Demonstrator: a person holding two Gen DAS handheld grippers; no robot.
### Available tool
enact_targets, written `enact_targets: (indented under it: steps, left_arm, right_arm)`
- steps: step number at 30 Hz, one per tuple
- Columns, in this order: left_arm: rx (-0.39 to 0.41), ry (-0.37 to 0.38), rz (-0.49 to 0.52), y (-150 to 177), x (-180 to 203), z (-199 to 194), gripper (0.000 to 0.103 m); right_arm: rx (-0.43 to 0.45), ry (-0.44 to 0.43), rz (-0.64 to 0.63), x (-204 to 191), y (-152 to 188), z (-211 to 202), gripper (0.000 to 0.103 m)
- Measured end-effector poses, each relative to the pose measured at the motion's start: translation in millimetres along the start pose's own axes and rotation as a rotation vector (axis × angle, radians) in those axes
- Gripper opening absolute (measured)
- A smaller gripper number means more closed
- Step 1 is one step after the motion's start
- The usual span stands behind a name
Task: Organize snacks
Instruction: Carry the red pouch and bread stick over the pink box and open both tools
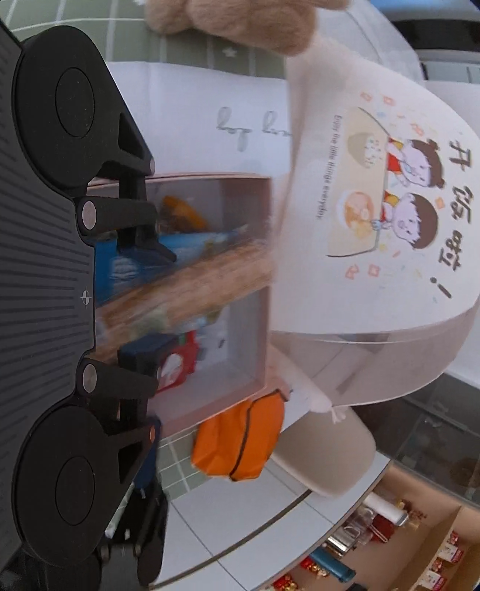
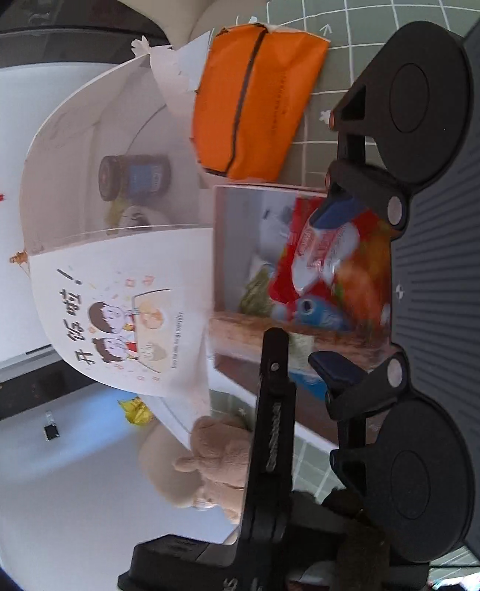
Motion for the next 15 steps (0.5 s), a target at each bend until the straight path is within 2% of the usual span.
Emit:
enact_targets:
  steps: [2, 5, 9, 10, 11, 12, 14, 15]
  left_arm:
    - [0.016, -0.006, -0.023, 4, -3, -11, 0.050]
    - [0.067, -0.009, -0.032, 7, -6, -34, 0.046]
    - [0.177, -0.113, -0.022, 18, -6, -78, 0.046]
    - [0.198, -0.134, -0.030, 24, -5, -89, 0.046]
    - [0.216, -0.152, -0.039, 33, -4, -101, 0.046]
    - [0.231, -0.171, -0.045, 41, -2, -110, 0.046]
    - [0.255, -0.210, -0.040, 64, 8, -131, 0.046]
    - [0.265, -0.233, -0.028, 81, 15, -141, 0.046]
  right_arm:
    - [-0.041, -0.014, -0.005, -5, 4, 11, 0.044]
    - [-0.037, -0.018, -0.040, -20, 12, 13, 0.044]
    - [-0.006, -0.038, -0.072, -37, 15, 0, 0.044]
    - [0.020, -0.023, -0.081, -39, 16, -7, 0.046]
    - [0.053, -0.006, -0.087, -40, 16, -16, 0.051]
    - [0.079, 0.009, -0.087, -39, 17, -25, 0.062]
    - [0.142, 0.031, -0.082, -39, 22, -46, 0.074]
    - [0.164, 0.034, -0.084, -39, 26, -56, 0.076]
Point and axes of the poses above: each gripper's, at about its wrist camera, not at the fingertips, and z roughly the way its jaws point, x to its right, y to its underside, the point moved 2 cm from there along z, roughly the way its jaws point, and after that the axes turned 10 degrees about x, right-handed, at the moved point
